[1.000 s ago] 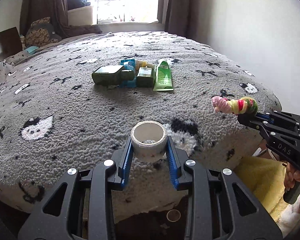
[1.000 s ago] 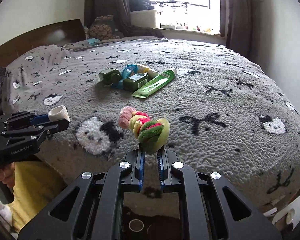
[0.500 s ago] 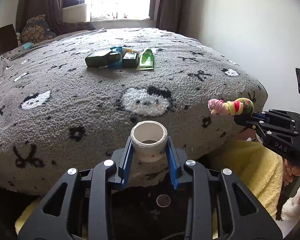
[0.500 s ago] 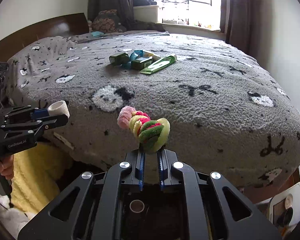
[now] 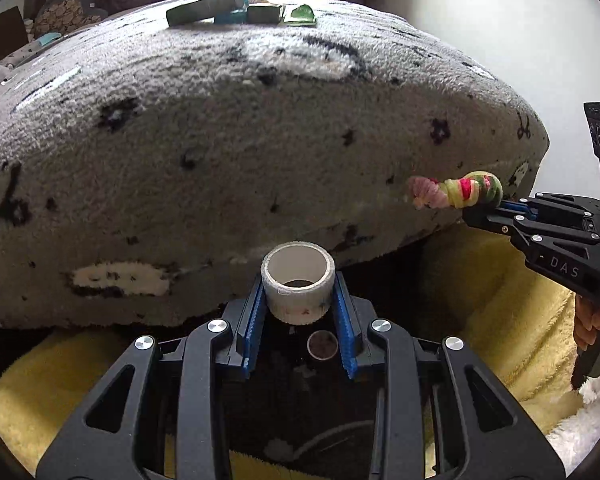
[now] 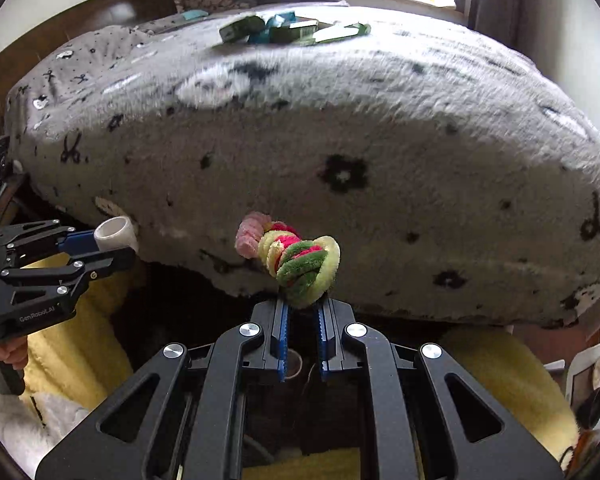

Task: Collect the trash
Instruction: 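Carry the tape roll and hair ties down past the bed edge to the bin, then open both tools over the bin, dropping the tape roll and hair ties, then raise both open tools back over the bed toward the item pile, then grasp the green tube with the right tool while the left tool grasps the large olive bottle, then carry the green tube and olive bottle down past the bed edge to the bin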

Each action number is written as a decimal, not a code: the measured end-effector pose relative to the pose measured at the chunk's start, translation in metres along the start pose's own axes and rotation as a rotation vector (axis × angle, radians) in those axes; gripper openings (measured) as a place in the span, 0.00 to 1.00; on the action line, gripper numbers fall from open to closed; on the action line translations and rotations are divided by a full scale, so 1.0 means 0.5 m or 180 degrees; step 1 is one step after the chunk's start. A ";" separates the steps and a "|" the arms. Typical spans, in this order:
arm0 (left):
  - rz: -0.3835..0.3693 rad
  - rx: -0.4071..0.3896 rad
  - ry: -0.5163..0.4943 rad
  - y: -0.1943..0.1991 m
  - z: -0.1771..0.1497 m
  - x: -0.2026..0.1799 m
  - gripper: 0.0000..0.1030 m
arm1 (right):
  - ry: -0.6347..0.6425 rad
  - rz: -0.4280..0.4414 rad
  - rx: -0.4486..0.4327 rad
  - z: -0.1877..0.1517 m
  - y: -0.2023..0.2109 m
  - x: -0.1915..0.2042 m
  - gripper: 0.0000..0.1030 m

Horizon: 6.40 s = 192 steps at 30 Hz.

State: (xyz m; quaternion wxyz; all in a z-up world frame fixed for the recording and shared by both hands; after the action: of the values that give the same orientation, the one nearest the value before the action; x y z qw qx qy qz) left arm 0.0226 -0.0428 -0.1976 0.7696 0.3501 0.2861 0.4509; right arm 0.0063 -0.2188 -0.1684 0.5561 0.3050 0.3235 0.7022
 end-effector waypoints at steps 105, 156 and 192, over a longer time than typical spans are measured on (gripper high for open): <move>0.0682 -0.0362 0.0126 -0.061 0.430 0.207 0.85 | -0.0729 -0.0660 -0.0512 0.562 -0.193 -0.161 0.89; 0.0674 -0.0256 0.0574 -0.161 0.577 0.242 0.82 | -0.0384 -0.0364 -0.0432 0.466 -0.150 -0.154 0.42; 0.0249 -0.0755 -0.0067 0.165 0.212 0.004 0.82 | 0.0163 -0.0378 -0.0942 0.165 0.168 -0.003 0.40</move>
State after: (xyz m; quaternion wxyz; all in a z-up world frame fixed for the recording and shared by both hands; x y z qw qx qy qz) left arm 0.0629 -0.0418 -0.0698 0.7904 0.2721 0.2089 0.5075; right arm 0.0226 -0.2254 -0.0517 0.6270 0.1822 0.2481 0.7156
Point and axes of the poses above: each gripper's, at about its wrist camera, not at the fingertips, and y roughly against the way its jaws point, x to its left, z to its top, the point moved 6 cm from there along -y, roughly the way its jaws point, and after that the axes turned 1 degree about -x, right-handed, at the moved point
